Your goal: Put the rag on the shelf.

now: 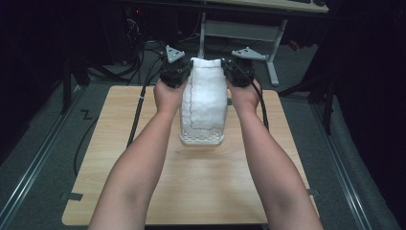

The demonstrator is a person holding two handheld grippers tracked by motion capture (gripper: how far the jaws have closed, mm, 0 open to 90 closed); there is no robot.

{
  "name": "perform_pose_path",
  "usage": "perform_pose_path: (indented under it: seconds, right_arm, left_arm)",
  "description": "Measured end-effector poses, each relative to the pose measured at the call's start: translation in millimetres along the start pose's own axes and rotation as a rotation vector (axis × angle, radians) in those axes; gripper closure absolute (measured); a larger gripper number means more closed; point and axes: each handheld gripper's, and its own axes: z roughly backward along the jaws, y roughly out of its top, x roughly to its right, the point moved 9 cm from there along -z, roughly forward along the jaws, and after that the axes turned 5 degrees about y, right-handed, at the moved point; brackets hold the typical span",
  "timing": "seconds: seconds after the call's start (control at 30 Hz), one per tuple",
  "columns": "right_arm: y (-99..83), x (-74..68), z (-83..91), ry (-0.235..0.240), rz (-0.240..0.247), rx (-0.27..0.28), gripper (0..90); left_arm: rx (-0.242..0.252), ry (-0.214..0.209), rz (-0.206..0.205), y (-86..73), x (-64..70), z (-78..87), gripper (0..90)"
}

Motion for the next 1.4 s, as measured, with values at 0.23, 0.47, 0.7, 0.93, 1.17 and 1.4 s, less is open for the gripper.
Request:
perform_pose_path:
  seconds: [0.23, 0.47, 0.7, 0.93, 1.17, 1.4]
  right_arm:
    - [-33.1, 0.4, -28.6, 0.011, 0.045, -0.120, 85.4]
    - [-42.1, 0.8, -36.2, -0.001, 0.030, -0.129, 73.5]
    - [-45.4, 1.7, -33.0, 0.016, 0.015, -0.139, 66.8]
    - [-53.5, -0.3, -11.7, 0.040, 0.020, -0.125, 59.0]
    - [-56.1, -8.4, 20.8, 0.055, 0.009, -0.065, 55.6]
    - [-63.5, -20.1, 47.5, 0.083, 0.017, -0.046, 51.2]
  left_arm:
    - [-0.097, -0.003, 0.007, -32.1, -8.7, -15.3, 82.8]
    - [-0.116, -0.046, 0.054, -39.7, -8.6, -19.4, 65.0]
    - [-0.088, -0.055, 0.062, -32.6, -3.8, -9.6, 60.2]
    - [-0.062, -0.053, 0.093, -36.0, -4.6, 15.5, 57.9]
    - [-0.041, -0.058, 0.052, -45.1, -1.3, 44.6, 56.2]
    - [-0.060, -0.076, 0.049, -59.5, -3.5, 65.9, 53.3]
